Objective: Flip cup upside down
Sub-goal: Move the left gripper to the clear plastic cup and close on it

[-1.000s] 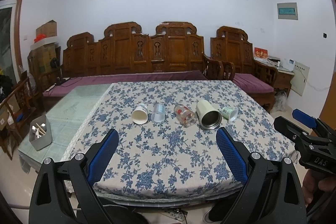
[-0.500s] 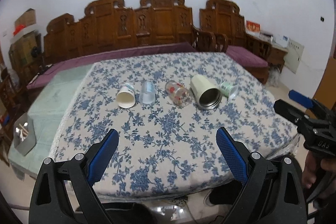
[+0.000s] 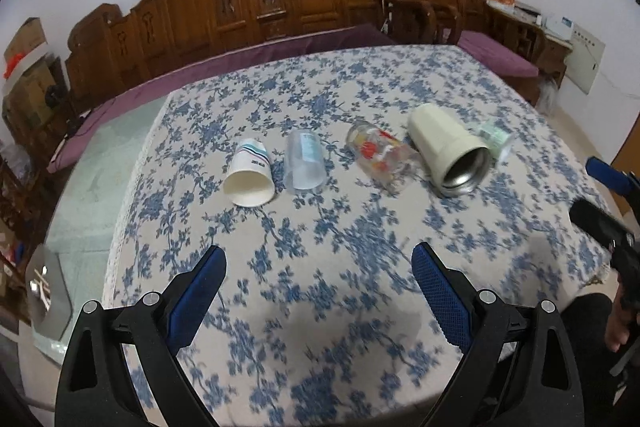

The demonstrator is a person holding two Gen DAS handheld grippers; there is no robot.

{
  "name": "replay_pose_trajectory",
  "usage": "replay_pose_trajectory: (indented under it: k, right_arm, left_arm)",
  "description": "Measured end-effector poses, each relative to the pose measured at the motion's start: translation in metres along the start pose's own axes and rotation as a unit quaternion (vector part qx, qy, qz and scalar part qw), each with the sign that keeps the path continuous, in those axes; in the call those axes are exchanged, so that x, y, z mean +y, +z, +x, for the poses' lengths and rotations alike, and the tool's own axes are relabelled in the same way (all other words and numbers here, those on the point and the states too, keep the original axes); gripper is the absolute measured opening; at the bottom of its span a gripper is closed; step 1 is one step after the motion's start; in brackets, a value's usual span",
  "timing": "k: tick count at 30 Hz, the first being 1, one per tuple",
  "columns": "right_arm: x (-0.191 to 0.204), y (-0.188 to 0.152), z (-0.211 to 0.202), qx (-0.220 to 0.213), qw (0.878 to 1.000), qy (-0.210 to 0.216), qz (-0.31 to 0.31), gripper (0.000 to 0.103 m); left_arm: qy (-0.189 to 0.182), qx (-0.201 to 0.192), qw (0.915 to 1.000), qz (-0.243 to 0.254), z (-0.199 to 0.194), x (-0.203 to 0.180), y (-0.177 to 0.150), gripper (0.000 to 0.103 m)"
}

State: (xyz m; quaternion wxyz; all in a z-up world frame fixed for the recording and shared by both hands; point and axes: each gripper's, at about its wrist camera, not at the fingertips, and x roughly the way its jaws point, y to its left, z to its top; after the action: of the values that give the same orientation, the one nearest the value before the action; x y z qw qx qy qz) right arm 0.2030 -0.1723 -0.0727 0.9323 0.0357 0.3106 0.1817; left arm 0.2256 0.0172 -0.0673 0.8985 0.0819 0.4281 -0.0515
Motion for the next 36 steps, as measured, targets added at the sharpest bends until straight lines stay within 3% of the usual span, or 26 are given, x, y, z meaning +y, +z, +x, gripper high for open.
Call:
replay_pose_trajectory:
  k: [11,18,21,31,34,36]
  right_arm:
    - [0.013,0.008,0.071,0.063,0.997,0.046,-0.017,0.1]
    - [0.016,0.005,0.086,0.077,0.996,0.052,-0.019,0.1]
    - [0.013,0.001,0.089,0.083,0.995,0.05,-0.017,0.1]
    - [-0.003,-0.014,0.087,0.095,0.995,0.035,-0.005,0.1]
    - [-0.006,-0.017,0.086,0.098,0.995,0.032,-0.003,0.1]
    - [-0.008,-0.018,0.084,0.098,0.995,0.026,-0.002,0.1]
  left_arm:
    - [-0.039,0.046,0.998,-0.017,0.087,0.028,0.063,0.09]
    - [-0.058,0.082,0.9942,-0.037,0.152,0.03,0.091,0.074]
    - [-0.054,0.098,0.9923,-0.053,0.174,0.034,0.097,0.069]
    - [-0.029,0.134,0.9892,-0.051,0.228,0.031,0.102,0.065]
    - [-0.021,0.143,0.9881,-0.052,0.238,0.03,0.097,0.053]
    - [-0.019,0.135,0.9892,-0.053,0.235,0.029,0.093,0.053]
